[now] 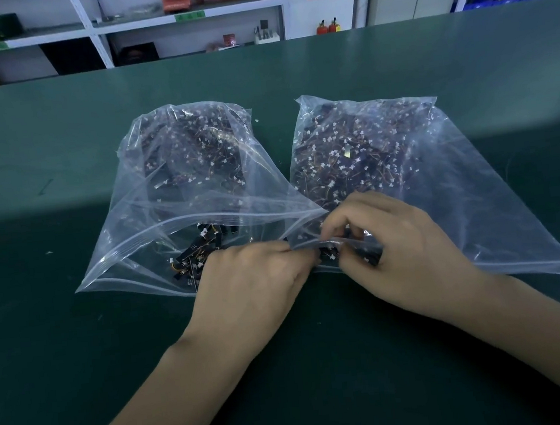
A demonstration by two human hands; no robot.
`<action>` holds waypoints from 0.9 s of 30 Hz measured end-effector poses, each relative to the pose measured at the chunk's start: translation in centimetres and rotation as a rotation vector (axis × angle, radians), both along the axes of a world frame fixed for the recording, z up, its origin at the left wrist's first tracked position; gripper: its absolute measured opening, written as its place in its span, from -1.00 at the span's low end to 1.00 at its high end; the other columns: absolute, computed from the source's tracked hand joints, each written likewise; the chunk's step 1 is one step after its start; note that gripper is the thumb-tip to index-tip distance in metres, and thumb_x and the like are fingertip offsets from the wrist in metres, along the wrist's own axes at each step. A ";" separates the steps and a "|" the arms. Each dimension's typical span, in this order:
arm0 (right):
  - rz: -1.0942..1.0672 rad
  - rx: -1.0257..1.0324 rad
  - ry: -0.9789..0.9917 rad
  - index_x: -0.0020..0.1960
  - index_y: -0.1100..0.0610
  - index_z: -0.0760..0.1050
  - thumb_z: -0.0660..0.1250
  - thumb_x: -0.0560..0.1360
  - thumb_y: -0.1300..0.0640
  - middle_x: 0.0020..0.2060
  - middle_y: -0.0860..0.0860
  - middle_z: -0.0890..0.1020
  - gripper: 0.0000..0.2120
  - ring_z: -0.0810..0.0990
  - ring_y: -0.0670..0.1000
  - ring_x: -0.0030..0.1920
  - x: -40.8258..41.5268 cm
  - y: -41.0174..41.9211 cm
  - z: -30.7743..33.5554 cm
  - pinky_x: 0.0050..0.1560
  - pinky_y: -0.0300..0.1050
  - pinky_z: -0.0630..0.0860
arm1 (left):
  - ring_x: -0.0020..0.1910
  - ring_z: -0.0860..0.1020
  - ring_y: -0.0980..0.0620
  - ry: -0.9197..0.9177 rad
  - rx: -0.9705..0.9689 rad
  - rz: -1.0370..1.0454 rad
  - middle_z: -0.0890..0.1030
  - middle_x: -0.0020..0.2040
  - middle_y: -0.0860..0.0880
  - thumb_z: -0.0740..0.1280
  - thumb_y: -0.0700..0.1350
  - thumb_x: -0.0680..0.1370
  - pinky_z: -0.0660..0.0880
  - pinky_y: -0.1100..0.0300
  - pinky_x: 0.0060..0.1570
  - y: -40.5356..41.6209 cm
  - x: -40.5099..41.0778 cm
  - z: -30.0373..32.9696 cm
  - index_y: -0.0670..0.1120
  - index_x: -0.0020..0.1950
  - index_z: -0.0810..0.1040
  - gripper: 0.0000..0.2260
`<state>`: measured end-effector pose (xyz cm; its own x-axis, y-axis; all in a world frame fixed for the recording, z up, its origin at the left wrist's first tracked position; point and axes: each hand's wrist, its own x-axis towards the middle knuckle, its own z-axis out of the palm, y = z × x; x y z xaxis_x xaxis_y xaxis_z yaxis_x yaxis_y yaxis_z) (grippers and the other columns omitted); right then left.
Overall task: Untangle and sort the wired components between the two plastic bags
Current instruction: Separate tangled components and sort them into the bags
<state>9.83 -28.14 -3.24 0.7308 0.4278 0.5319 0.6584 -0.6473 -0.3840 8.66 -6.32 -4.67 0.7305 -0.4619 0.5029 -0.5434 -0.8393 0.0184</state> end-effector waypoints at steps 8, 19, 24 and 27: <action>-0.011 -0.051 0.053 0.00 0.01 0.60 0.45 0.43 0.29 -0.14 -0.21 0.55 -0.76 0.49 -0.19 -0.13 -0.1 0.0 0.0 -0.02 -0.33 0.35 | -0.47 0.38 0.12 0.163 -0.379 -0.055 0.32 -0.45 0.17 0.33 0.08 0.64 0.30 0.25 -0.41 1.2 -0.4 0.3 0.05 -0.22 0.55 -0.74; 0.017 -0.068 0.090 0.02 -0.07 0.58 0.43 0.48 -0.03 -0.13 -0.21 0.53 -0.87 0.52 -0.15 -0.13 -0.3 0.1 -0.3 0.01 -0.25 0.41 | -0.34 0.40 0.01 0.064 -0.143 0.484 0.40 -0.31 0.15 0.34 0.09 0.61 0.41 0.13 -0.30 6.4 1.6 1.3 0.05 -0.14 0.56 -0.82; 0.020 -0.044 0.086 0.02 -0.06 0.58 0.43 0.53 -0.04 -0.13 -0.20 0.54 -0.88 0.54 -0.13 -0.14 -0.2 0.1 -0.4 0.01 -0.21 0.46 | -0.22 0.39 -0.08 0.173 -0.026 0.585 0.34 -0.29 0.10 0.33 0.05 0.59 0.41 0.05 -0.19 7.0 1.7 1.1 -0.01 -0.01 0.60 -0.85; 0.012 -0.022 0.085 0.02 -0.04 0.60 0.45 0.53 0.00 -0.15 -0.18 0.54 -0.90 0.55 -0.09 -0.15 -0.2 0.1 -0.4 -0.01 -0.20 0.46 | -0.26 0.45 -0.04 0.214 -0.052 0.559 0.44 -0.33 0.13 0.31 0.03 0.62 0.42 0.08 -0.23 7.0 1.7 0.9 0.04 -0.05 0.60 -0.87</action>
<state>9.59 -28.04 -3.68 0.7674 0.4478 0.4588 0.6321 -0.6483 -0.4246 10.33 0.70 -3.81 0.9431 0.0431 0.3298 0.0006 -0.9918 0.1277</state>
